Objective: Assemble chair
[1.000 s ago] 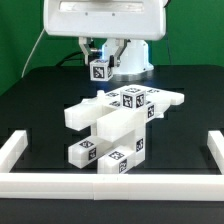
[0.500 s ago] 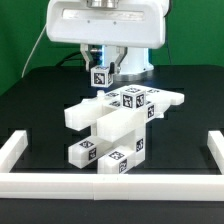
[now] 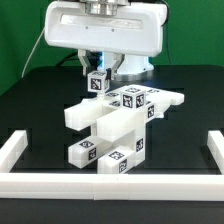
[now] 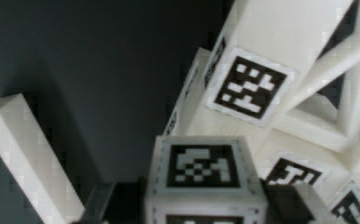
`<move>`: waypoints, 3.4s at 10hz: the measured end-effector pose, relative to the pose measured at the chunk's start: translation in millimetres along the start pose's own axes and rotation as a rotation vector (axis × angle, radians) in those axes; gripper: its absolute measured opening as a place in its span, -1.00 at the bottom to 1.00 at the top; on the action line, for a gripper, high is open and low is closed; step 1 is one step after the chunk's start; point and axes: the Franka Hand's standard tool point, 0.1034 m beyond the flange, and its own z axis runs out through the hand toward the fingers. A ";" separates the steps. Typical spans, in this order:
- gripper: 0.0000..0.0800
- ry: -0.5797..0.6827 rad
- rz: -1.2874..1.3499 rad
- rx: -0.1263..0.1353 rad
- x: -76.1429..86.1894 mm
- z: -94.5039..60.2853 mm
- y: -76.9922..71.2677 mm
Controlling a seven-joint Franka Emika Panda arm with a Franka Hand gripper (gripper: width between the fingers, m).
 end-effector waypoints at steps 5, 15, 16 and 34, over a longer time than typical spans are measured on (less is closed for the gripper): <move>-0.29 0.017 -0.010 -0.008 2.1 2.6 -0.9; 0.52 0.029 -0.021 -0.029 1.3 10.3 0.5; 0.52 0.029 -0.021 -0.029 1.3 10.3 0.5; -0.30 -0.052 0.033 0.055 7.6 12.7 8.4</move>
Offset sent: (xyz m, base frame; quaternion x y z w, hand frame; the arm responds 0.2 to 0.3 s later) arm 0.0053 0.0033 -0.0086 0.0123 0.0105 0.0012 0.9999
